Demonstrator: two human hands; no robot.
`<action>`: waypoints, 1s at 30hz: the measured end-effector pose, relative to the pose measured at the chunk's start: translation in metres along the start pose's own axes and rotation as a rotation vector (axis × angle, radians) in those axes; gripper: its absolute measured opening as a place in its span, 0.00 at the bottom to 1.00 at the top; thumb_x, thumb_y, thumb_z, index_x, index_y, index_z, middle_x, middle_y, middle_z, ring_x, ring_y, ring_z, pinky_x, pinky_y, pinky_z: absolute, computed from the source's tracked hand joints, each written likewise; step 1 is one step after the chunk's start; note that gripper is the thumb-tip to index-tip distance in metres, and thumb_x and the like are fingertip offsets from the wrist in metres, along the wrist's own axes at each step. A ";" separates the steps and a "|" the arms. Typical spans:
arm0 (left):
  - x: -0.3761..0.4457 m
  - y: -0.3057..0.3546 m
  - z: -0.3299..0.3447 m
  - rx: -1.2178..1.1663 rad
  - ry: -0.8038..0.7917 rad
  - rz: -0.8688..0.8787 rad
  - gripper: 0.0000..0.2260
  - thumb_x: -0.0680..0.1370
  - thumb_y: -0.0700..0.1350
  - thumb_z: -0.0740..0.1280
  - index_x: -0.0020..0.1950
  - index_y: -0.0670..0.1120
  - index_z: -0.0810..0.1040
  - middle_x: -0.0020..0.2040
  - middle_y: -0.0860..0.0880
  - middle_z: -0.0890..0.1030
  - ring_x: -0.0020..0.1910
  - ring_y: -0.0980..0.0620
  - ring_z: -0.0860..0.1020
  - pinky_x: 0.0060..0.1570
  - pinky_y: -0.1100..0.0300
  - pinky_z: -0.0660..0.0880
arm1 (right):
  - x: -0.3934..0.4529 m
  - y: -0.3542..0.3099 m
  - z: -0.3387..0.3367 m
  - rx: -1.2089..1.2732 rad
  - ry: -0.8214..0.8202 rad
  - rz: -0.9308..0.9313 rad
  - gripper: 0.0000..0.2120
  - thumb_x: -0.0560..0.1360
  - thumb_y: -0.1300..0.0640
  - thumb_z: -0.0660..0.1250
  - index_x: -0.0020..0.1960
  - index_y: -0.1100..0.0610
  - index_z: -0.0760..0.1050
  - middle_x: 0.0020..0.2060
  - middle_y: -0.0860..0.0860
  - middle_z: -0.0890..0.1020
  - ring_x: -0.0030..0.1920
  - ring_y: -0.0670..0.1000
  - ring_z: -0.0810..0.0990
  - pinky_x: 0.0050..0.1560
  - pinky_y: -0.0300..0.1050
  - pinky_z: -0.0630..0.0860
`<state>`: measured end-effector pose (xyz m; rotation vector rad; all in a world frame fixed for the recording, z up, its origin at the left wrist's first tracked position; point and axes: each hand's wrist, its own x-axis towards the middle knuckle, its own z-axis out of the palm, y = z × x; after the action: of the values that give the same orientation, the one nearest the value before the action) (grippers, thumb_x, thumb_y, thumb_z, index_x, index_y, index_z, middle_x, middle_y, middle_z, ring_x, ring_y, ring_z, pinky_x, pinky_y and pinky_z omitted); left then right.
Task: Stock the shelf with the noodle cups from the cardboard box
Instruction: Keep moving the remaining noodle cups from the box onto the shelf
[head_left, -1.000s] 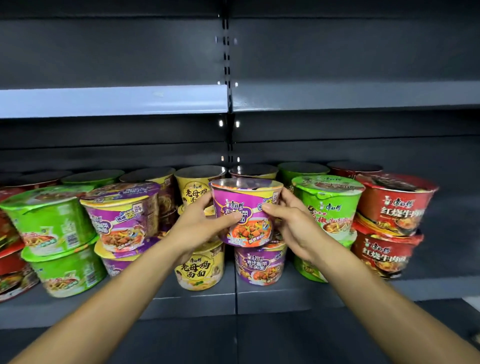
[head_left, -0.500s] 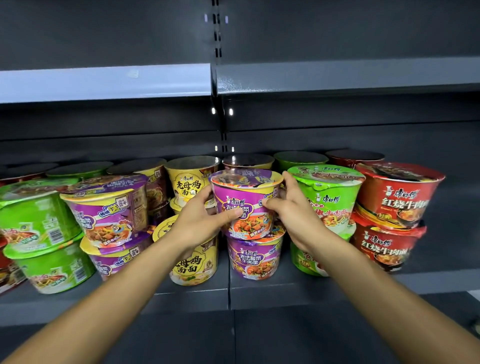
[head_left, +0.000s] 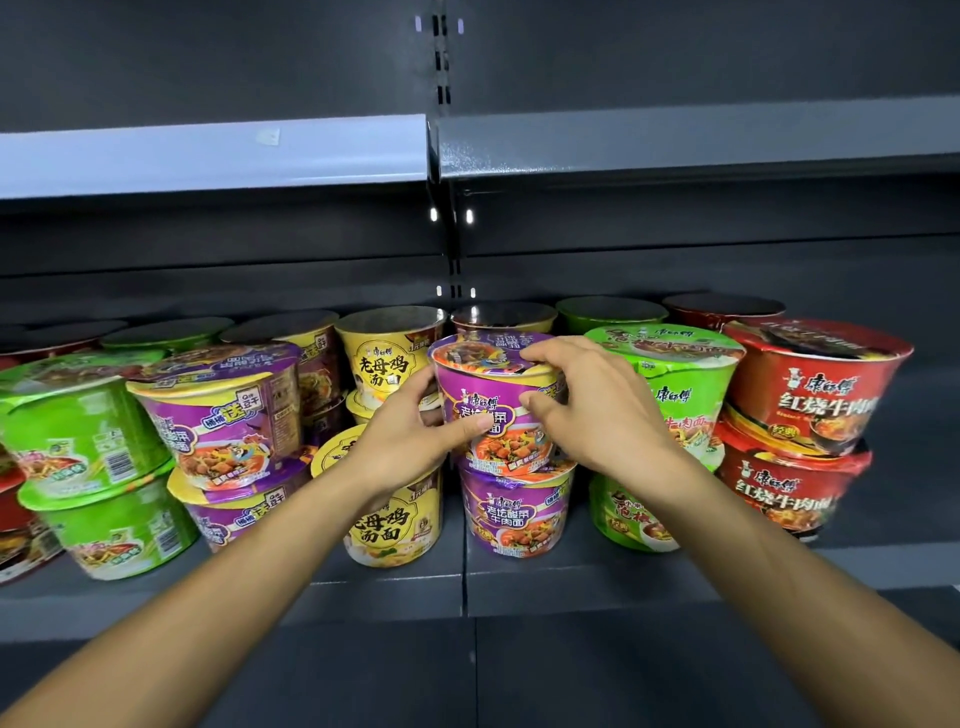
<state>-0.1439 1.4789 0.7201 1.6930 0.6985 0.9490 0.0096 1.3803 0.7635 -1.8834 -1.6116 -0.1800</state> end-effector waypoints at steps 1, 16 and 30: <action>0.001 0.000 0.001 0.007 0.006 0.001 0.34 0.64 0.47 0.75 0.69 0.50 0.69 0.53 0.55 0.83 0.53 0.52 0.82 0.53 0.51 0.80 | 0.001 0.001 -0.002 -0.004 -0.008 -0.002 0.22 0.76 0.50 0.67 0.68 0.46 0.69 0.68 0.45 0.71 0.65 0.51 0.72 0.61 0.45 0.70; 0.005 -0.003 0.016 0.172 0.111 0.011 0.40 0.56 0.57 0.76 0.63 0.54 0.62 0.60 0.53 0.74 0.57 0.52 0.78 0.56 0.50 0.78 | 0.008 0.006 -0.008 -0.014 0.014 -0.036 0.18 0.76 0.62 0.63 0.64 0.50 0.76 0.63 0.48 0.77 0.61 0.52 0.75 0.61 0.41 0.70; 0.002 -0.002 0.017 0.187 0.133 0.022 0.35 0.63 0.52 0.76 0.64 0.55 0.61 0.57 0.55 0.75 0.56 0.54 0.78 0.55 0.55 0.78 | 0.007 0.011 -0.002 0.066 0.025 -0.084 0.16 0.75 0.57 0.68 0.62 0.51 0.78 0.59 0.49 0.77 0.53 0.52 0.78 0.58 0.44 0.74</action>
<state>-0.1283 1.4724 0.7158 1.8153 0.8807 1.0456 0.0218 1.3851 0.7642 -1.7586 -1.6613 -0.1837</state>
